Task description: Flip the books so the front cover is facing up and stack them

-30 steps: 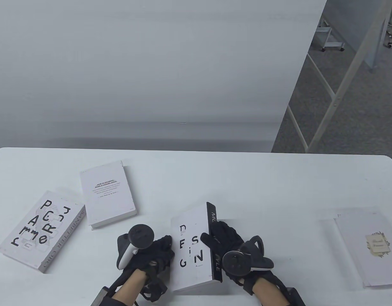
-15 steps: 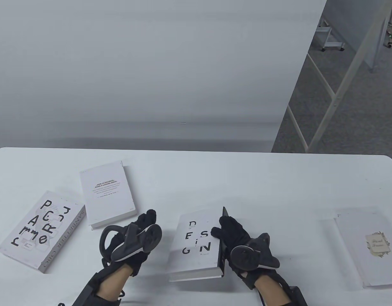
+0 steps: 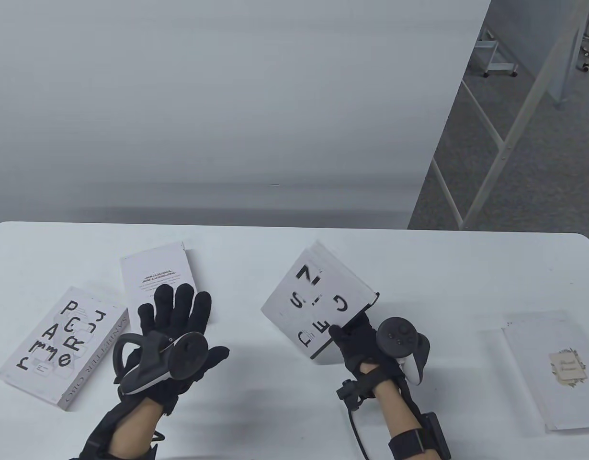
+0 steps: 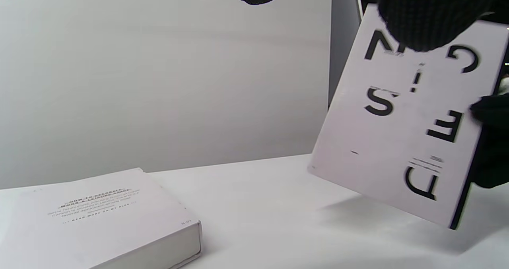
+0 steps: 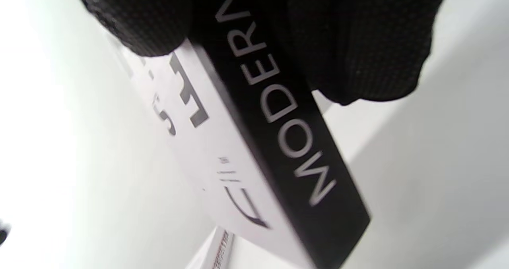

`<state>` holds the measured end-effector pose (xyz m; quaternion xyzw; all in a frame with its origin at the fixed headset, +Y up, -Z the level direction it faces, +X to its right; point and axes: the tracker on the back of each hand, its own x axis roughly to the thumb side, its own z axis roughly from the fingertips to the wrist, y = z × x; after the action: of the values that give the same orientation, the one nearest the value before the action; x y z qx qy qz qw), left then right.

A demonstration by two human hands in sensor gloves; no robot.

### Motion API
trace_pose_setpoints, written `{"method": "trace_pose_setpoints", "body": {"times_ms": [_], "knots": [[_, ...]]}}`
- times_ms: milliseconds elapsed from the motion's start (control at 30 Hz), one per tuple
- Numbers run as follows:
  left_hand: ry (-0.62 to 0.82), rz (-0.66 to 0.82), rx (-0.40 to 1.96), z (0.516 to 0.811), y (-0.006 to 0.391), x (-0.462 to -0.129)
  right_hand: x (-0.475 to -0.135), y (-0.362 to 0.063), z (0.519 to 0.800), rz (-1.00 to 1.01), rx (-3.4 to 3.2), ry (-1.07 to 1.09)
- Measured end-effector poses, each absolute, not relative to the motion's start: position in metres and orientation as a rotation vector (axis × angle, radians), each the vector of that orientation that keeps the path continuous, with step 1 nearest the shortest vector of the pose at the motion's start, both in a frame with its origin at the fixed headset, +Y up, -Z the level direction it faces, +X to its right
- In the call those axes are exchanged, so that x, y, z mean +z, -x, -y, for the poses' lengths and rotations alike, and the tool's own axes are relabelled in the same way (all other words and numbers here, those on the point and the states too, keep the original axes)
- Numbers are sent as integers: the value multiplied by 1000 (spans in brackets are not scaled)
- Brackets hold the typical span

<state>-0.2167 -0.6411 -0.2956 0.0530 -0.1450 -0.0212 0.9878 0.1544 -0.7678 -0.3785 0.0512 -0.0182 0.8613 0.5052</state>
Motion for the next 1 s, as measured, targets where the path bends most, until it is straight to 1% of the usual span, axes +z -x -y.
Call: {"method": "trace_pose_setpoints", "body": {"times_ms": [33, 133, 200, 267, 333, 433, 500, 667, 800, 1000], "knots": [[-113, 293, -47, 639, 216, -294, -385, -155, 772, 38, 2053, -71], [-134, 294, -52, 632, 217, -291, -403, -151, 788, -73, 1940, 74], [-150, 292, -56, 628, 218, -288, -416, -145, 801, -208, 1837, 138], [-173, 296, -67, 624, 216, -284, -428, -138, 817, -409, 1649, 167], [-200, 304, -87, 620, 215, -281, -438, -130, 830, -476, 1513, 189], [-205, 305, -74, 615, 216, -278, -448, -119, 839, -456, 1463, 281], [-204, 301, -71, 614, 217, -277, -454, -112, 842, -465, 1487, 297], [-195, 293, -76, 615, 218, -278, -467, -98, 845, -440, 1425, 356], [-204, 318, -62, 619, 216, -281, -476, -90, 846, -449, 1413, 378], [-179, 316, -81, 625, 214, -284, -480, -81, 845, -416, 1362, 424]]}}
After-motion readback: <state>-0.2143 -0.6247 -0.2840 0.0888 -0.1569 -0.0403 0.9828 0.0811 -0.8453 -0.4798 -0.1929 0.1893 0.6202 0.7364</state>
